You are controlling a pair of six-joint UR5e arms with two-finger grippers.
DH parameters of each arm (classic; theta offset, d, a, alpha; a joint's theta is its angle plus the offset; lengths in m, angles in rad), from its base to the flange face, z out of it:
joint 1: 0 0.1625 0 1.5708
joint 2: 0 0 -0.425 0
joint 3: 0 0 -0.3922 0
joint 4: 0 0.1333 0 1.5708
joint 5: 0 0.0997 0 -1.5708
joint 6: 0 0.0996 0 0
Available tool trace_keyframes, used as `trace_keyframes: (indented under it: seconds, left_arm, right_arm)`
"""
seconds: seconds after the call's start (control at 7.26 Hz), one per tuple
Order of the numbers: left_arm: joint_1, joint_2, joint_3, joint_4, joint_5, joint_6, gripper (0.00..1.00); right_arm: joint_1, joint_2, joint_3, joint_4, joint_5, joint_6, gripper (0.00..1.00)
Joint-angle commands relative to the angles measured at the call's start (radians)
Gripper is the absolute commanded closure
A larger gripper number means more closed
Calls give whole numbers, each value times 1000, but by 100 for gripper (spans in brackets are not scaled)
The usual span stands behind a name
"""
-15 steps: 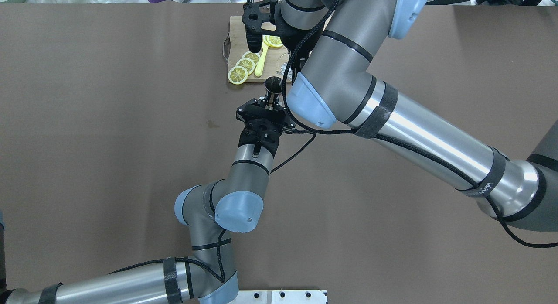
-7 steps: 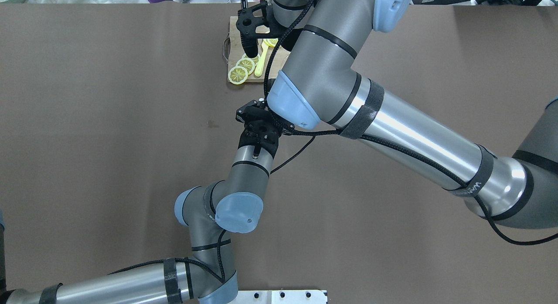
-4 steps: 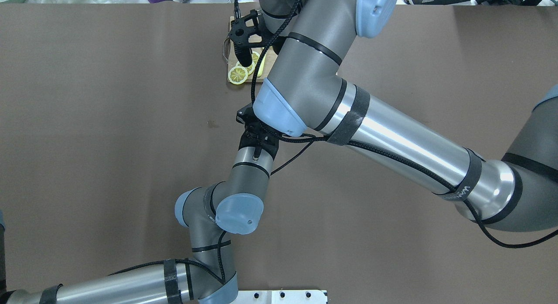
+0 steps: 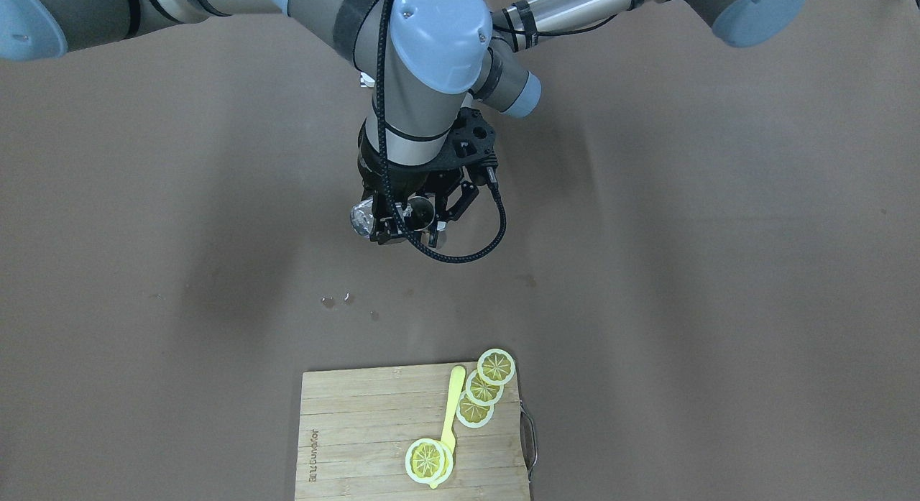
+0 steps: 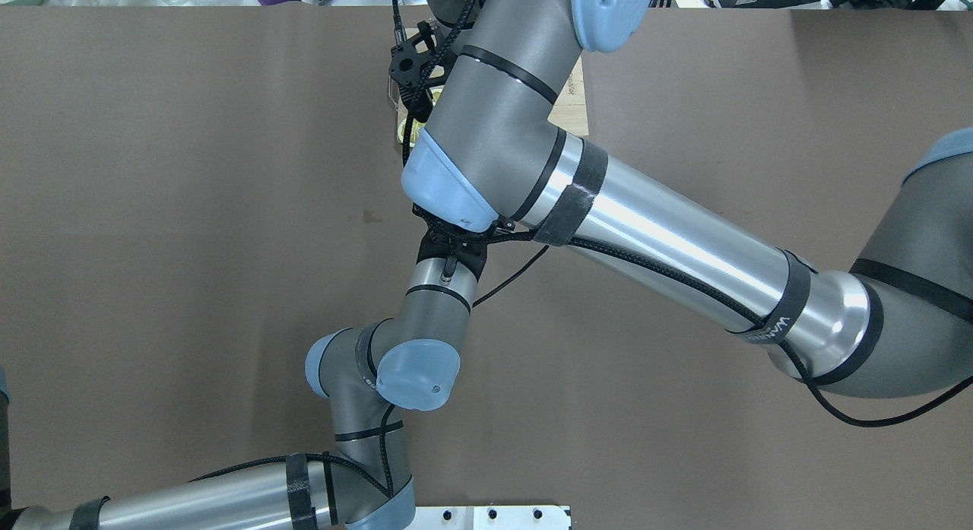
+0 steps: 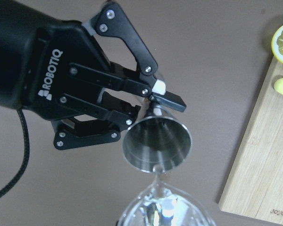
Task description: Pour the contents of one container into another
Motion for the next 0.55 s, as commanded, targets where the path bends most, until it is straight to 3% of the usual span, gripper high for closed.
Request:
trace_keyframes:
  seconds: [0.0, 0.41]
  left_arm:
    - [3, 0, 0, 0, 0, 0, 100]
    - [6, 0, 5, 0, 0, 0, 100]
  right_arm:
    - [-16, 45, -66, -30, -31, -22, 100]
    - [-30, 67, -101, -45, -55, -41, 100]
